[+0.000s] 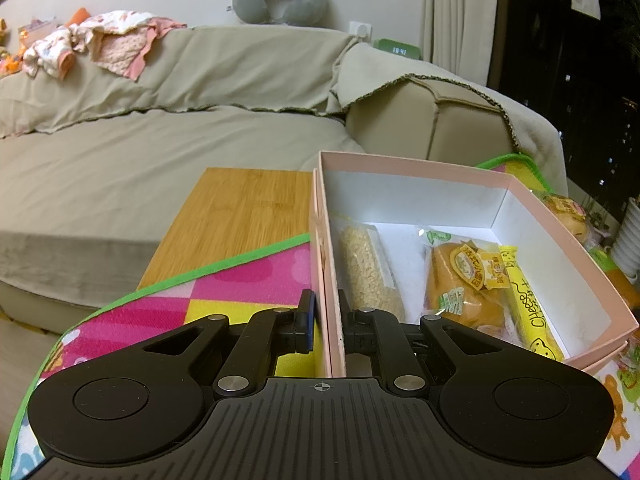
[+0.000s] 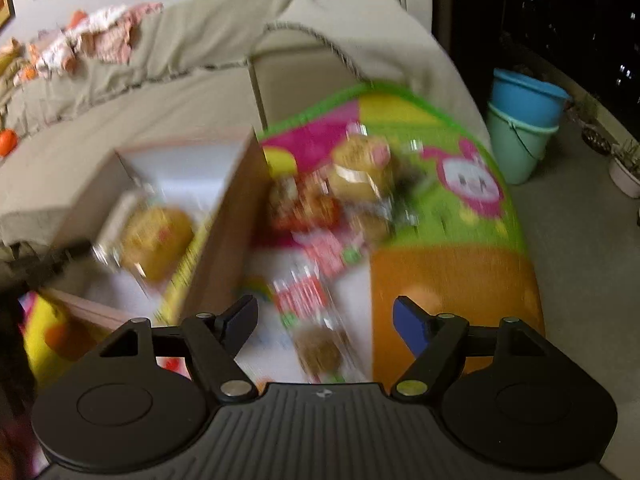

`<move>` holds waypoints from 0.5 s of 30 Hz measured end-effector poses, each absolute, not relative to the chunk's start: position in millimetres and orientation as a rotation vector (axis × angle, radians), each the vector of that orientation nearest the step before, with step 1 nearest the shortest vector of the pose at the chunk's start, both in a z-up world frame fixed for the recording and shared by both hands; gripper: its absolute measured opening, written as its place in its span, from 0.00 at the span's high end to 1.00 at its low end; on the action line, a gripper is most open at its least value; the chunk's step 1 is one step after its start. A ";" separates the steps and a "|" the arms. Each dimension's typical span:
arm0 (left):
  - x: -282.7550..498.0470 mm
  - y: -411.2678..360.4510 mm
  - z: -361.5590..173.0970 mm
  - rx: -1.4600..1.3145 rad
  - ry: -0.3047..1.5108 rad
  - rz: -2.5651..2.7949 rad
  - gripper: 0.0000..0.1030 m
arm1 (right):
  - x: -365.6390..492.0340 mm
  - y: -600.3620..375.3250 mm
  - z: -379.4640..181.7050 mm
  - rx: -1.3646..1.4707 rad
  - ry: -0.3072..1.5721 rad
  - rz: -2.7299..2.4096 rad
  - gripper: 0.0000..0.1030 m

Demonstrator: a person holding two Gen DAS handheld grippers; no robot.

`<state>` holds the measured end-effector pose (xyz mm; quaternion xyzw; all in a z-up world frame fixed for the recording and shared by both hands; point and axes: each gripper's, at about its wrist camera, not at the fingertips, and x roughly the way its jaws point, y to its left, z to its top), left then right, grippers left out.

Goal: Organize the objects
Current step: 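Lower the bread bun into the pink box and open the right tool, then grasp the red-labelled hawthorn bar packet with the right tool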

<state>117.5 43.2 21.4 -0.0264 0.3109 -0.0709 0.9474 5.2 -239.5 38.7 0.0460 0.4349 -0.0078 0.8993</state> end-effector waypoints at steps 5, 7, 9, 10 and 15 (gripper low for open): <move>117.8 43.0 21.2 -0.053 0.633 -0.145 0.89 | -1.9 -241.5 11.0 0.098 0.935 0.020 0.27; 118.0 43.0 21.2 -0.053 0.633 -0.145 0.89 | -1.5 -241.5 4.8 0.104 0.940 0.029 0.31; 117.7 43.0 21.3 -0.053 0.633 -0.145 0.89 | -2.8 -239.6 2.8 0.084 0.926 0.027 0.38; 117.7 43.0 21.4 -0.054 0.633 -0.145 0.89 | -3.8 -236.8 2.5 0.056 0.920 0.024 0.47; 117.8 42.9 21.3 -0.053 0.633 -0.145 0.89 | -10.9 -227.9 6.9 -0.004 0.927 0.015 0.62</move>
